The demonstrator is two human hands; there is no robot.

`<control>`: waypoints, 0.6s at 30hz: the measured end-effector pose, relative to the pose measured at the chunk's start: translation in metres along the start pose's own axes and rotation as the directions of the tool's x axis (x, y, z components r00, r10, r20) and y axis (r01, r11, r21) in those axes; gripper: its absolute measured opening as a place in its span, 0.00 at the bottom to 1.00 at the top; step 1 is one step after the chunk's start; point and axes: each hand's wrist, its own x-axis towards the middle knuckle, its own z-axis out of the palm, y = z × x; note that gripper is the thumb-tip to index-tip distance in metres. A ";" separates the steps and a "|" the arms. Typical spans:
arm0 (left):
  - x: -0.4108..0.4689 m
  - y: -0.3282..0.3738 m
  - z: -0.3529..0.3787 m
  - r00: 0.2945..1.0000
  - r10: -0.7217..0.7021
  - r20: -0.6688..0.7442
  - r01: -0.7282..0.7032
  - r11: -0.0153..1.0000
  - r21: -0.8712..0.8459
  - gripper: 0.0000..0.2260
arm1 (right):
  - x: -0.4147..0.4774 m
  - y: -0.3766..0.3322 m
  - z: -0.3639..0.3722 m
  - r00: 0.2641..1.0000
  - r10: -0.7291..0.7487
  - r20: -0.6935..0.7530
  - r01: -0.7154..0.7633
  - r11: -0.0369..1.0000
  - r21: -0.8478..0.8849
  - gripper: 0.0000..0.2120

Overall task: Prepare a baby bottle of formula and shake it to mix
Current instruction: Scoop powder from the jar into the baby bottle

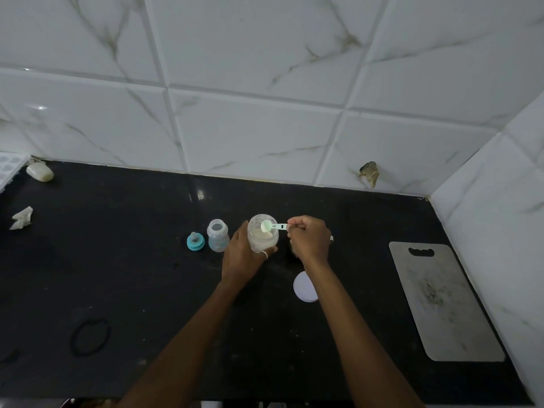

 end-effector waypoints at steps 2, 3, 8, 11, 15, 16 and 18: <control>0.000 -0.001 0.001 1.000 0.006 0.000 -0.006 1.000 -0.016 0.36 | 0.001 0.000 -0.001 1.000 0.004 0.003 -0.004 1.000 -0.011 0.08; 0.001 -0.001 0.001 1.000 0.007 0.000 -0.007 1.000 -0.021 0.35 | 0.001 0.000 -0.001 1.000 0.003 0.002 -0.003 1.000 -0.015 0.07; 0.002 -0.001 0.004 1.000 -0.015 0.009 0.015 0.999 -0.041 0.34 | 0.003 0.001 0.001 0.997 0.077 0.011 -0.078 0.996 0.049 0.08; 0.004 -0.003 0.005 0.999 -0.033 0.016 0.034 0.997 -0.069 0.34 | 0.005 0.002 0.001 0.994 0.105 0.010 -0.106 0.991 0.087 0.07; 0.006 -0.006 0.009 0.998 -0.054 0.025 0.056 0.994 -0.092 0.34 | 0.006 0.002 0.000 0.992 0.122 0.005 -0.122 0.985 0.123 0.07; 0.005 -0.006 0.010 0.998 -0.060 0.029 0.063 0.994 -0.094 0.35 | 0.006 0.002 0.000 0.992 0.125 0.009 -0.125 0.984 0.126 0.07; 0.005 -0.009 0.012 0.996 -0.078 0.042 0.082 0.992 -0.093 0.37 | 0.007 0.002 0.000 0.991 0.132 0.016 -0.133 0.983 0.128 0.07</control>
